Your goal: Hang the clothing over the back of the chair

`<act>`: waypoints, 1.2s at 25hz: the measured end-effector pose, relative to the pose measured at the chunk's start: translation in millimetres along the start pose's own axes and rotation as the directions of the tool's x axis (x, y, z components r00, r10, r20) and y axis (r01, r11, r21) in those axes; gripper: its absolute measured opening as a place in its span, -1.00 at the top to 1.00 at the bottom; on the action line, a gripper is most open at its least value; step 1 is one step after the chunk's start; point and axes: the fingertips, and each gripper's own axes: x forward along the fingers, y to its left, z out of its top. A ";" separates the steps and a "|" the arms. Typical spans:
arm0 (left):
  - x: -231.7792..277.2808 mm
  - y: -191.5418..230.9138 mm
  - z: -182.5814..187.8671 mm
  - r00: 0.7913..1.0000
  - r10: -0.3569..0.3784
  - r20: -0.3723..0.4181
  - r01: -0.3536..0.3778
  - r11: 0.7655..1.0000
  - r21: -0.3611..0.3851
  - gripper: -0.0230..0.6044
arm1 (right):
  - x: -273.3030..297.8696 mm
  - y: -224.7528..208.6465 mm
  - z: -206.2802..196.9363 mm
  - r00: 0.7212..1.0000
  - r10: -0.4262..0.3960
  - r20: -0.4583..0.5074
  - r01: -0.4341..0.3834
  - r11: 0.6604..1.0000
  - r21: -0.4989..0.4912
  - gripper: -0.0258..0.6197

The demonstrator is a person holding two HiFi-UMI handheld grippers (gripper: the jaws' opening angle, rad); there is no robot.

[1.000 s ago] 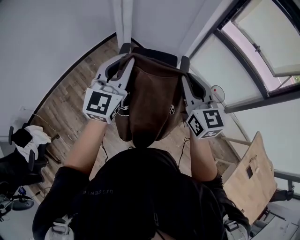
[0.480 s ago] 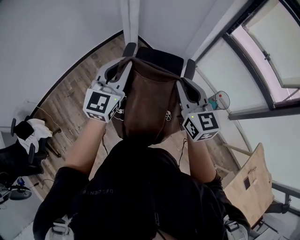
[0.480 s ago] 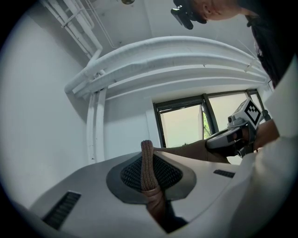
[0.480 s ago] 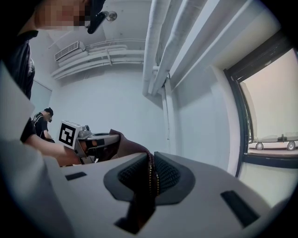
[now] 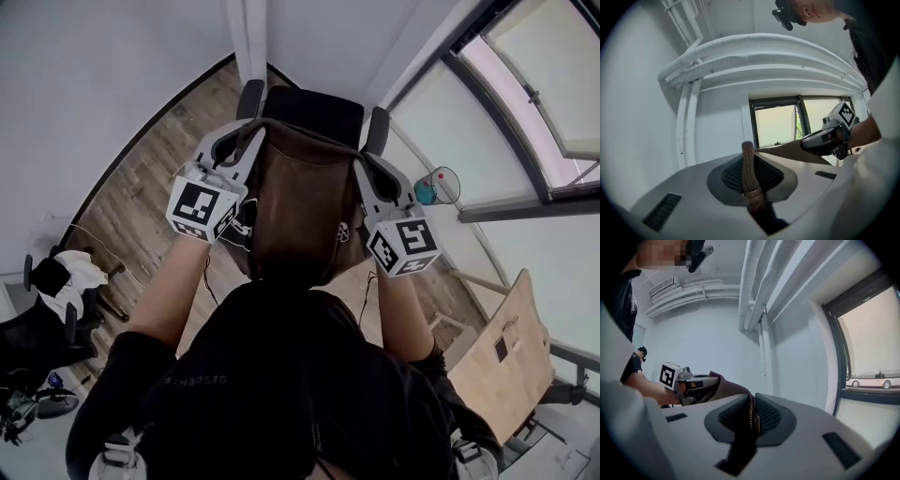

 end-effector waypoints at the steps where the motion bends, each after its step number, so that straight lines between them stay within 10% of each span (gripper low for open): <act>1: 2.2 0.5 -3.8 1.000 -0.012 -0.003 0.012 1.000 -0.005 0.77 | 1.1 -1.0 -2.6 1.000 -0.014 -0.004 0.014 1.000 -0.002 0.75; 30: 49.4 -3.5 -83.5 0.983 -0.119 -0.141 0.110 0.991 -0.071 0.77 | 27.1 -42.2 -70.2 0.974 -0.171 -0.151 0.179 0.983 0.041 0.61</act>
